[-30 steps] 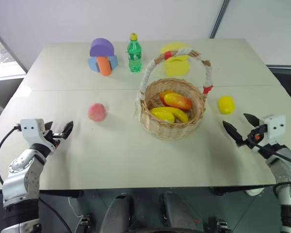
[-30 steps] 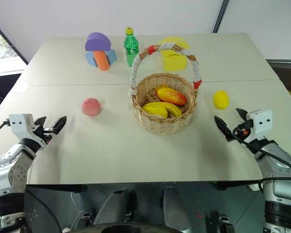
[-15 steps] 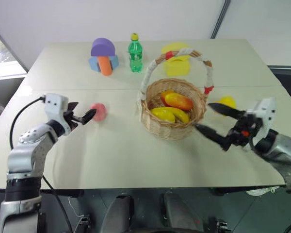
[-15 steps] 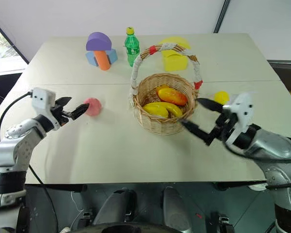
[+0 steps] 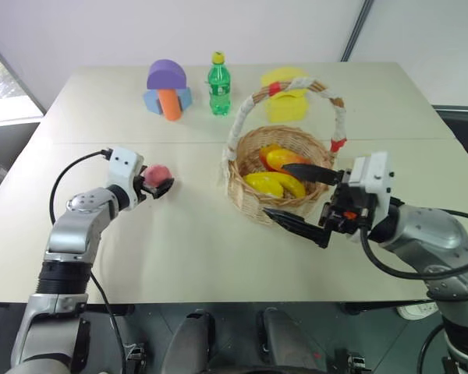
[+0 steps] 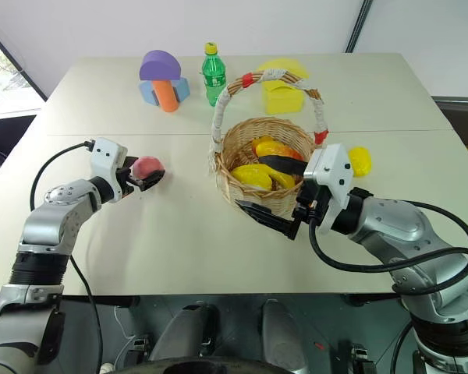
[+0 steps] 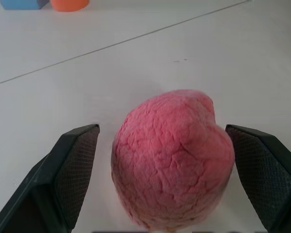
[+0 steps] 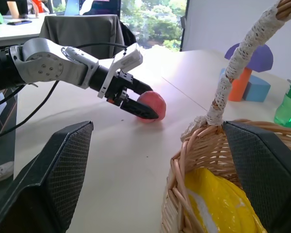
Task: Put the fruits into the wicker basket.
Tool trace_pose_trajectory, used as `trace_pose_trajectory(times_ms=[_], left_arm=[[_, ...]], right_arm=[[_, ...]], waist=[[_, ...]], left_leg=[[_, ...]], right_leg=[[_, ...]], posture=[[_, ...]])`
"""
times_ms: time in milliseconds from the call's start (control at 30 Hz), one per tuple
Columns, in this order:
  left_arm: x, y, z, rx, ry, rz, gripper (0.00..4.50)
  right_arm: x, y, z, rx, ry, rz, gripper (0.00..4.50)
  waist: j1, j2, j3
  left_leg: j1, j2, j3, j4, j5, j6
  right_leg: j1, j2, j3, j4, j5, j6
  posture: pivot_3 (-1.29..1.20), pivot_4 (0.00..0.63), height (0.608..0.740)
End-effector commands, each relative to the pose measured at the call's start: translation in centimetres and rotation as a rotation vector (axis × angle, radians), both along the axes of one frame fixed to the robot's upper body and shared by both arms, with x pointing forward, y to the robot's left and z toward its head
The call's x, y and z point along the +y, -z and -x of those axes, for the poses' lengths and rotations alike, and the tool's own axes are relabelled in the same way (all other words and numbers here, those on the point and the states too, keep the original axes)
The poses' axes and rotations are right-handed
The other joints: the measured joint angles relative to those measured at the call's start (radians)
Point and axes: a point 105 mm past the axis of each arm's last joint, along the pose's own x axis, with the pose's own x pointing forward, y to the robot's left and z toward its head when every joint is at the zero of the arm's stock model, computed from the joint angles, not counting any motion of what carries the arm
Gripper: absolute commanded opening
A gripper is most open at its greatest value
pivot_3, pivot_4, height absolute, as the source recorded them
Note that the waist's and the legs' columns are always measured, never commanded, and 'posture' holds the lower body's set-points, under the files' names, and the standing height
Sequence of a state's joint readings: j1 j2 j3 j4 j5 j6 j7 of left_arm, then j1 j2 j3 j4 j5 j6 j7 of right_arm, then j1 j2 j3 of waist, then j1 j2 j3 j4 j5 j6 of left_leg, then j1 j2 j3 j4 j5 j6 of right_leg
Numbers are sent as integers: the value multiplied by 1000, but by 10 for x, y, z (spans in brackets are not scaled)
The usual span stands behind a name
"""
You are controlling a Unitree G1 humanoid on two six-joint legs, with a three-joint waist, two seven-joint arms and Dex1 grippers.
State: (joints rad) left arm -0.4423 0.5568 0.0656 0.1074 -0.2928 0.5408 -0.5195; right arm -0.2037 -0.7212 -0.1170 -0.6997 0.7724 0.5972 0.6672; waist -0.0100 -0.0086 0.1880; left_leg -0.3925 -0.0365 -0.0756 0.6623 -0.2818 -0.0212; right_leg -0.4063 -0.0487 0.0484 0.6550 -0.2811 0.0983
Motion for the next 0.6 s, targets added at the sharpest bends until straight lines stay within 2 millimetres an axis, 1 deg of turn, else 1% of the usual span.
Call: trace_pose_trajectory(times_ms=[33,67,100,200,267,300,333,400,467,500,533,600], left_arm=[[3,-14,1,-49,-1,0,2753],[5,-15,2,-42,-5,7,2302],[8,-16,4,-34,-13,9,2114],[13,-26,9,-44,-26,31,2097],[-15,-63,29,-125,155,149,2097],[-31,-77,41,-152,251,182,2097],[-44,-87,52,-164,330,196,2097],[-68,-99,66,-166,443,213,2097],[-97,-108,77,-167,556,239,2097],[-112,-110,80,-164,594,234,2097],[-132,-108,80,-162,635,211,2097],[-155,-106,80,-165,673,173,2097]], right_arm=[[3,-8,0,-57,-6,-13,4500],[2,-9,-2,-64,-1,-13,4500],[1,-10,-3,-71,4,-14,4500],[-2,-11,-7,-84,19,-12,4500],[-12,-12,-13,-89,49,0,4500],[-18,-12,-16,-90,67,4,4500],[-23,-12,-18,-92,83,10,4500],[-32,-12,-22,-97,109,26,4500],[-39,-13,-26,-102,132,36,4500],[-42,-13,-27,-104,142,40,4500],[-46,-13,-28,-103,159,45,4500],[-50,-11,-29,-104,178,53,4500]], waist=[[-3,0,0],[-4,0,0],[-4,0,0],[-4,0,0],[-3,-1,0],[-2,-1,0],[3,-1,1],[8,-1,0],[12,-1,0],[13,-1,0],[14,-1,0],[19,-1,0]], left_leg=[[0,0,0,0,0,0],[0,0,0,0,0,0],[0,0,0,0,0,0],[0,0,0,0,0,0],[0,0,0,0,0,0],[-1,0,0,0,0,0],[-1,0,0,0,0,0],[-2,-1,-1,1,0,0],[-2,-1,-1,1,0,0],[-2,-1,-1,1,0,0],[-1,-1,-1,1,0,0],[0,-1,-1,1,0,0]], right_leg=[[0,0,0,0,0,0],[0,0,0,0,0,0],[0,0,0,0,0,0],[0,0,0,0,0,0],[-1,0,0,0,0,0],[-1,0,0,0,0,0],[-1,0,0,0,0,0],[0,-2,-2,-1,0,0],[1,-2,-2,-1,0,0],[1,-2,-2,-1,0,0],[1,-2,-2,-1,0,0],[2,-1,-2,-1,0,0]], posture=[[0,150,740],[0,150,740],[0,150,740],[0,150,740],[0,150,740],[0,150,740],[0,150,740],[0,150,740],[0,150,740],[0,150,740],[0,150,740],[0,150,740]])
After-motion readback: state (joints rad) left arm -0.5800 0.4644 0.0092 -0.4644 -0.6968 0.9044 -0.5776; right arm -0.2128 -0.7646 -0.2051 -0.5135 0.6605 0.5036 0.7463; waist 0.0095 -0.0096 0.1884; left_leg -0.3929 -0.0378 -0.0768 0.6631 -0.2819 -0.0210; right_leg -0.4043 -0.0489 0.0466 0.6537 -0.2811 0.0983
